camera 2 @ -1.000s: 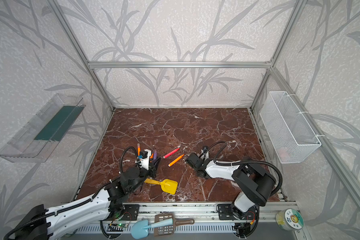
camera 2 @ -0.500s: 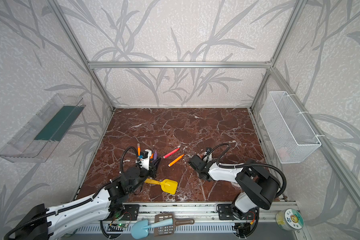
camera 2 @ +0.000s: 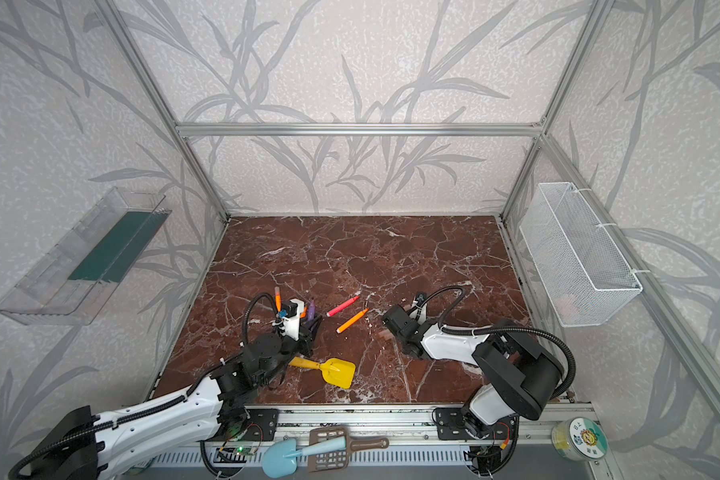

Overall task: Insert the pens into the pen caps
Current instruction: 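Position the open right gripper above a pink cap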

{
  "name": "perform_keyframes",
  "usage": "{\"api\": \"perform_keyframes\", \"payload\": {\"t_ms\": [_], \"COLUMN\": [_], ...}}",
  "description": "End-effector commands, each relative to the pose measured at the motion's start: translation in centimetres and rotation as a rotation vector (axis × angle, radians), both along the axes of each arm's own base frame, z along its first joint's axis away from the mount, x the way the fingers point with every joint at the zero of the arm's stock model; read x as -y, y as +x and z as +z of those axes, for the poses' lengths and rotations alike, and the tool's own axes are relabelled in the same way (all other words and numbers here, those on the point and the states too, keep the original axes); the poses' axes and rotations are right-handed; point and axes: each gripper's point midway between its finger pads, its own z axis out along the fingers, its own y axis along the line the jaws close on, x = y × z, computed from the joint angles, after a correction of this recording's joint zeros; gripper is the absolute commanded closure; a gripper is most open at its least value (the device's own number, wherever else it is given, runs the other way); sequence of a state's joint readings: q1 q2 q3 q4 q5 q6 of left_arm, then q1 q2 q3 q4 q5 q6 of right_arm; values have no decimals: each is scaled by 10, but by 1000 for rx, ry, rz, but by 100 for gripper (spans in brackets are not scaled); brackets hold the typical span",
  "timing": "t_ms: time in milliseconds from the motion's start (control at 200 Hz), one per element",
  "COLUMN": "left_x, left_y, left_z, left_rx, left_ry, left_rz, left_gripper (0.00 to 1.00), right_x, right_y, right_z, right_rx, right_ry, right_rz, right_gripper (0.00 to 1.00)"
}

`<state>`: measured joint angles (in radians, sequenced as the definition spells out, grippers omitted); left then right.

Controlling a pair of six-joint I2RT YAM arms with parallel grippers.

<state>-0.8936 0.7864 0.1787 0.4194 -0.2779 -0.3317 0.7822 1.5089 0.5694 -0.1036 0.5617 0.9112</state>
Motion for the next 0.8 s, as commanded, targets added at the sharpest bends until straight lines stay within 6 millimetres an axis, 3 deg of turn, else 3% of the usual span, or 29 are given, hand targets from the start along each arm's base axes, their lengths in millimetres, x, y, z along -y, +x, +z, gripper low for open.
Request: {"api": "perform_keyframes", "payload": {"t_ms": [0, 155, 405, 615, 795], "left_x": [1, 1, 1, 1, 3], "left_y": [2, 2, 1, 1, 2], "left_z": [5, 5, 6, 5, 5], "left_rx": [13, 12, 13, 13, 9], "left_ry": [-7, -4, -4, -2, -1], "left_rz": [1, -1, -3, -3, -8], "left_gripper": [100, 100, 100, 100, 100], "right_x": [-13, -32, -44, -19, -16], "right_y": [8, 16, 24, 18, 14], "right_z": [11, 17, 18, 8, -1], "right_rx": [30, 43, 16, -43, -66], "right_ry": [56, 107, 62, -56, -74], "right_rz": [30, 95, 144, 47, 47], "right_gripper": [42, 43, 45, 47, 47]}}
